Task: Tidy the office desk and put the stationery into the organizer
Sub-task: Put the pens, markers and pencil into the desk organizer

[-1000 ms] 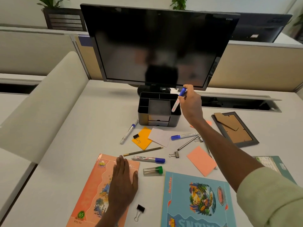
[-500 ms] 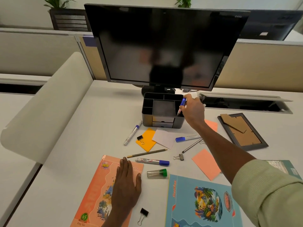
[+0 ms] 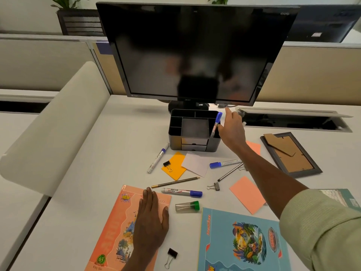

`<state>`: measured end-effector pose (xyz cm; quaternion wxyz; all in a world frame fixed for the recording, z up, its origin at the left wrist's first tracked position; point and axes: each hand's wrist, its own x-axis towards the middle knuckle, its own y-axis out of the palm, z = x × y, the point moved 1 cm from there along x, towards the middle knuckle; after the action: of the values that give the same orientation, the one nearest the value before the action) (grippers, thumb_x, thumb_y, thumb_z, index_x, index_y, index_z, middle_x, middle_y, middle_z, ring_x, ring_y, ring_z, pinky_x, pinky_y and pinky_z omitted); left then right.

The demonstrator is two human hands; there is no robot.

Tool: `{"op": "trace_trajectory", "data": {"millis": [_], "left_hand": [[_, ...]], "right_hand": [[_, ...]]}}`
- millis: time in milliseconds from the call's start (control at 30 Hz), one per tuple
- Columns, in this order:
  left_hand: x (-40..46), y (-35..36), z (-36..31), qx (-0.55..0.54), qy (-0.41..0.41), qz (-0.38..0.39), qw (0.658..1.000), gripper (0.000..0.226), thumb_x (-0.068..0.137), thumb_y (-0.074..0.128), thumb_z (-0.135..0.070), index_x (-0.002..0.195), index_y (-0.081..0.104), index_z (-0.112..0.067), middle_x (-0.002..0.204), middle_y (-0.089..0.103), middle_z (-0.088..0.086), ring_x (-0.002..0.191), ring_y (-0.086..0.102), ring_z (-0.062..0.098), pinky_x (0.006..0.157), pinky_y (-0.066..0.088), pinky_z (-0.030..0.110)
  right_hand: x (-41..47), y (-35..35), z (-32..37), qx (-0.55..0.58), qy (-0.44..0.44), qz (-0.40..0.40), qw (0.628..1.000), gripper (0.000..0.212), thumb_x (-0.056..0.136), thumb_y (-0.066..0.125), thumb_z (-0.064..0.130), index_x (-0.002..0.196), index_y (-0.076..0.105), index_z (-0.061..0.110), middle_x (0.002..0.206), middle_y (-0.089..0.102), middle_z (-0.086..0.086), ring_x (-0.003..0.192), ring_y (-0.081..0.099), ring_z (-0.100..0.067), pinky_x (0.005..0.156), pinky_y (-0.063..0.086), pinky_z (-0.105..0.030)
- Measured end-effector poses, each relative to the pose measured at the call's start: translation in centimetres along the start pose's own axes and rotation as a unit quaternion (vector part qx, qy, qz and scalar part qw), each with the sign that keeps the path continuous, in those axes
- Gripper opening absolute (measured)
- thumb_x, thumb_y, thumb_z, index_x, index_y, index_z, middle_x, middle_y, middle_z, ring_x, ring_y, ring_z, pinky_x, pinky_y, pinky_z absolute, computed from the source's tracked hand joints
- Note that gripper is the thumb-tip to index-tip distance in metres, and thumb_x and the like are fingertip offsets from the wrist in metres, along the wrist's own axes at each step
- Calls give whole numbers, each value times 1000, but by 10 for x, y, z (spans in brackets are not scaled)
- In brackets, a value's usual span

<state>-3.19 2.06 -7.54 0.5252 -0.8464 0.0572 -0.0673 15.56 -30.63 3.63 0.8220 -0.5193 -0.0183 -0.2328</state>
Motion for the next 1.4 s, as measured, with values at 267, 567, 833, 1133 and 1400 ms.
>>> {"op": "trace_trajectory", "data": {"millis": [267, 567, 833, 1133, 1400], "left_hand": [[0, -2, -2, 1, -5, -1, 1000, 72, 94, 32, -46, 150, 22, -2, 159, 12, 7, 149, 13, 22, 120, 14, 35], [0, -1, -2, -3, -5, -6, 1000, 75, 92, 27, -51, 150, 23, -3, 159, 14, 8, 149, 13, 21, 119, 15, 36], [0, 0, -1, 0, -7, -11, 1000, 77, 91, 27, -52, 150, 24, -2, 159, 16, 8, 148, 14, 21, 119, 16, 37], [0, 0, -1, -1, -11, -9, 1000, 78, 90, 28, -52, 150, 24, -3, 159, 16, 7, 148, 14, 21, 119, 17, 37], [2, 0, -1, 0, -2, -6, 1000, 78, 90, 28, -51, 149, 24, 0, 159, 16, 9, 149, 14, 21, 120, 18, 37]], "right_hand": [[-46, -6, -17, 44, -19, -71, 996, 25, 89, 59, 13, 113, 55, 9, 112, 56, -8, 103, 53, -20, 80, 43, -23], [-86, 8, -42, -14, -132, 96, 987, 13, 91, 58, 13, 99, 67, 8, 103, 65, -8, 100, 53, -24, 85, 41, -30], [-94, 24, -44, -28, -108, 269, 957, 40, 87, 67, 16, 126, 61, 13, 124, 60, -8, 116, 48, -22, 94, 39, -31], [-101, 24, -28, -142, -215, 243, 935, 32, 89, 54, 1, 115, 64, 16, 108, 63, -8, 99, 53, -22, 84, 46, -34], [-96, 5, -4, -92, -263, 116, 953, 34, 80, 70, -1, 113, 64, 9, 104, 66, -10, 93, 57, -24, 75, 50, -31]]}}
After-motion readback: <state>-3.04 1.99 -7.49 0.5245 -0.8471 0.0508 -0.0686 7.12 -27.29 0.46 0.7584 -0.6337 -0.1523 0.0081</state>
